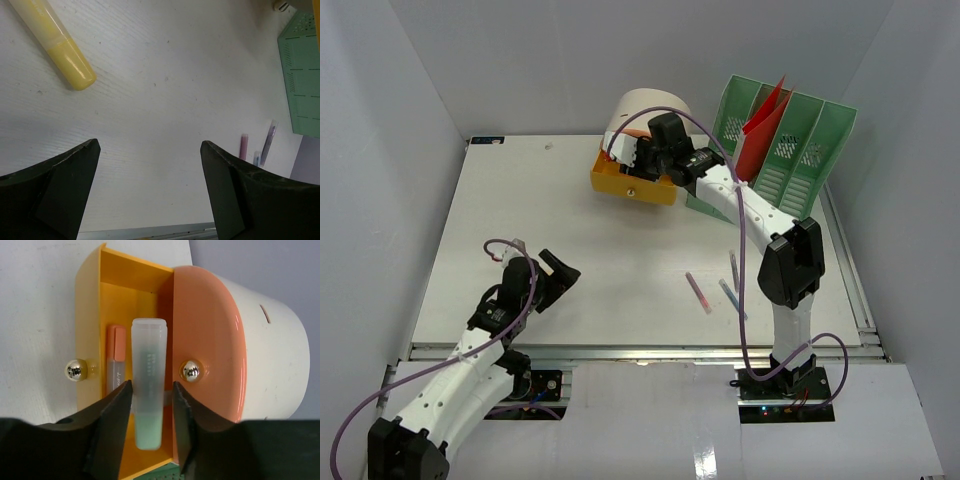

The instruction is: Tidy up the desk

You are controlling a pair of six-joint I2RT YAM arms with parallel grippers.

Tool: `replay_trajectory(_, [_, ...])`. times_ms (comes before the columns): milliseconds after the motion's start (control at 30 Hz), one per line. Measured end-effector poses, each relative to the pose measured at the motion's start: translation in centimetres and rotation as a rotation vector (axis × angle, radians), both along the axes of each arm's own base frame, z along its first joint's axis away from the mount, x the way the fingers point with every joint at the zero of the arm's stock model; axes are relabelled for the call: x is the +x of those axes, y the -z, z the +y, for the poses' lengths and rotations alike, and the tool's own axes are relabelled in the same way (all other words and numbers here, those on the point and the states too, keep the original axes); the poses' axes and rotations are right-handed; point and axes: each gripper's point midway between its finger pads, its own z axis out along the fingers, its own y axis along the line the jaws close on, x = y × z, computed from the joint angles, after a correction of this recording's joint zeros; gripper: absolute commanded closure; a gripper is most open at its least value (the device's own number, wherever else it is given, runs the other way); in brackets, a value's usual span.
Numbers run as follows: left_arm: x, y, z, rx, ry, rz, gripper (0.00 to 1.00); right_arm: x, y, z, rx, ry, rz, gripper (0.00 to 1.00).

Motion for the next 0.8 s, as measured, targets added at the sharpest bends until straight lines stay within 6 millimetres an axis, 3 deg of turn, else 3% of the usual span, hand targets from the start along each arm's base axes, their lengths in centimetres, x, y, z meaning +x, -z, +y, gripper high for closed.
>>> replay_trajectory(133, [0.6, 0.7, 0.4, 0.0, -0.01, 0.035, 0.09, 0.2, 0.0, -0.1, 0.006, 0.017, -0.003, 0.42])
replay_trajectory(267, [0.8, 1.3, 0.8, -0.013, -0.012, 0.075, 0.09, -1.3, 0.2, -0.9, 0.043, 0.018, 0.066, 0.39])
replay_trajectory(400, [2.0, 0.4, 1.9, -0.001, -0.063, 0.124, 0.09, -6.0, -1.7, -3.4, 0.133, -0.056, 0.19, 0.38])
replay_trajectory(533, [3.6, -0.5, 3.3, 0.052, -0.144, 0.193, 0.09, -12.3, -3.1, -8.0, 0.251, -0.148, 0.266, 0.38])
replay_trajectory(667, [3.8, 0.8, 4.6, 0.094, -0.2, 0.287, 0.09, -17.9, 0.9, -11.8, 0.313, -0.188, 0.4, 0.38])
replay_trajectory(733, [3.4, 2.2, 5.4, 0.109, -0.225, 0.355, 0.09, -18.7, 3.0, -13.5, 0.351, -0.167, 0.489, 0.38])
replay_trajectory(800, [3.2, 3.7, 5.9, 0.122, -0.247, 0.43, 0.09, -18.3, 3.9, -15.5, 0.403, -0.121, 0.545, 0.38])
